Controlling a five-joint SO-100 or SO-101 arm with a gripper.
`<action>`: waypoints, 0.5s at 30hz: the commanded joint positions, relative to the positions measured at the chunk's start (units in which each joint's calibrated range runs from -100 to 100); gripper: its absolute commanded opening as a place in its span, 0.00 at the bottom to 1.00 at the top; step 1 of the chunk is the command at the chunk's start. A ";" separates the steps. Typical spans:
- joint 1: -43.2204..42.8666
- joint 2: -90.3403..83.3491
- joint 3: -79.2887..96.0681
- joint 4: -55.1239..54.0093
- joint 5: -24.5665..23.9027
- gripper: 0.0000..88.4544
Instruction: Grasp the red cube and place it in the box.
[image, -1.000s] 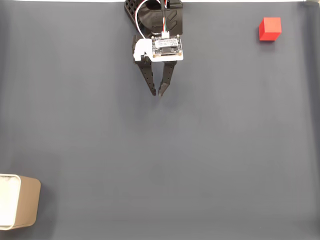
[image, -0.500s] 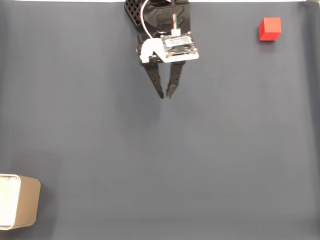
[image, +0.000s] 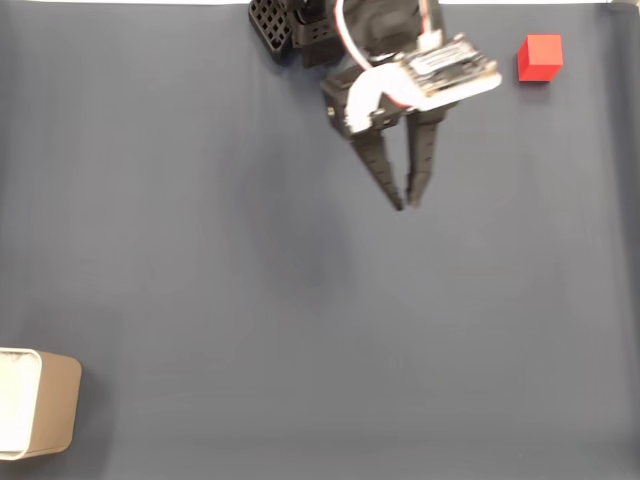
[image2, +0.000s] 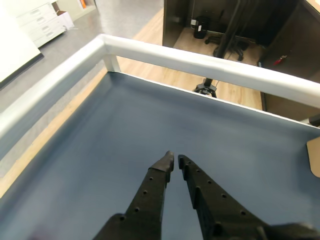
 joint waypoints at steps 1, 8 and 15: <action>-4.34 0.94 -6.50 2.80 1.22 0.00; -14.56 -0.62 -6.95 7.14 2.39 0.00; -25.29 -2.35 -7.41 12.22 2.05 0.00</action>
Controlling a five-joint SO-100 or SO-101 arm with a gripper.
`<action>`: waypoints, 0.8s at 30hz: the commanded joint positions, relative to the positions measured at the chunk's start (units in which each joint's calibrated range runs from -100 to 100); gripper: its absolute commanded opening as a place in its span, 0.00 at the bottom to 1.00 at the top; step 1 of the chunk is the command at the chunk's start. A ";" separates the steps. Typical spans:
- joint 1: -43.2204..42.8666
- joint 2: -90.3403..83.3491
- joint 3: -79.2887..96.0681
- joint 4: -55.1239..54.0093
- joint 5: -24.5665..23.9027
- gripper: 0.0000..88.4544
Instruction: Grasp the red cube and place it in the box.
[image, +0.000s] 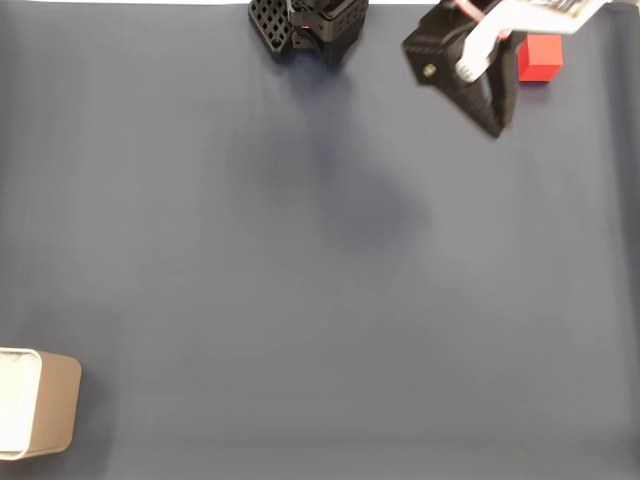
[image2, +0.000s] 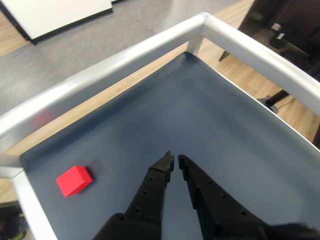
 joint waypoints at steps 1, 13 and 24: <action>-5.20 -1.66 -3.79 2.30 -0.10 0.00; -18.56 -4.08 -3.43 9.35 -1.12 0.02; -23.38 -7.38 0.95 12.05 0.78 0.13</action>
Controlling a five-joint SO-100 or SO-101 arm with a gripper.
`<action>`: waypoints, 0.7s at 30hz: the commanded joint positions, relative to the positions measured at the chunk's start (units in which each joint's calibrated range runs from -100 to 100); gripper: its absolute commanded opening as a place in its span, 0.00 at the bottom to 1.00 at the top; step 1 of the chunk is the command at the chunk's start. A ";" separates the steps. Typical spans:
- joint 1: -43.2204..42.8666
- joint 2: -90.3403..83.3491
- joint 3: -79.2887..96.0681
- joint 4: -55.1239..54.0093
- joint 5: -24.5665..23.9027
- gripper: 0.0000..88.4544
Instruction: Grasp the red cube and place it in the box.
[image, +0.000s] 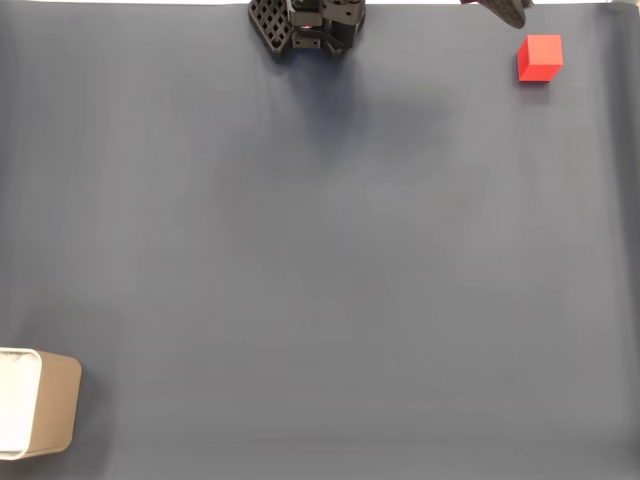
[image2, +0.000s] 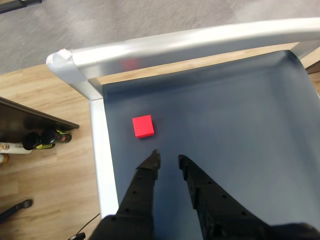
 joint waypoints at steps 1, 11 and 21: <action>-0.68 -1.99 0.05 0.28 1.66 0.14; -0.33 -2.17 2.79 -1.61 6.20 0.27; -0.97 -1.91 4.52 -5.13 6.94 0.29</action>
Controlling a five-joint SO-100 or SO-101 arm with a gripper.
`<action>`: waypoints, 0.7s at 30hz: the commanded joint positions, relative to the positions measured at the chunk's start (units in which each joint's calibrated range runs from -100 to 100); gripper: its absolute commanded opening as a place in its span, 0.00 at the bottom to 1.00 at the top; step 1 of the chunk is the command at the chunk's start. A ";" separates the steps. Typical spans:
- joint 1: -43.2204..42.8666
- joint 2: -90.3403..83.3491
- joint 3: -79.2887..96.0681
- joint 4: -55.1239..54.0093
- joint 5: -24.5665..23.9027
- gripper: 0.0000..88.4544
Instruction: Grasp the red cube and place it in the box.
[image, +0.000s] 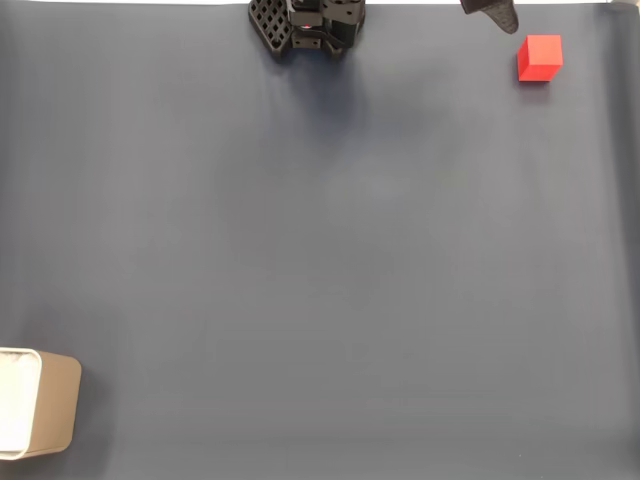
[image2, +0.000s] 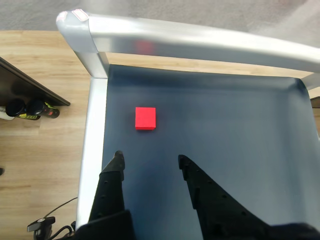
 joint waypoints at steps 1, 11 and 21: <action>-0.59 -0.69 -0.90 -1.72 0.10 0.29; -1.23 0.18 -1.18 -3.60 -0.63 0.33; -1.30 5.29 -0.45 -8.93 -1.47 0.35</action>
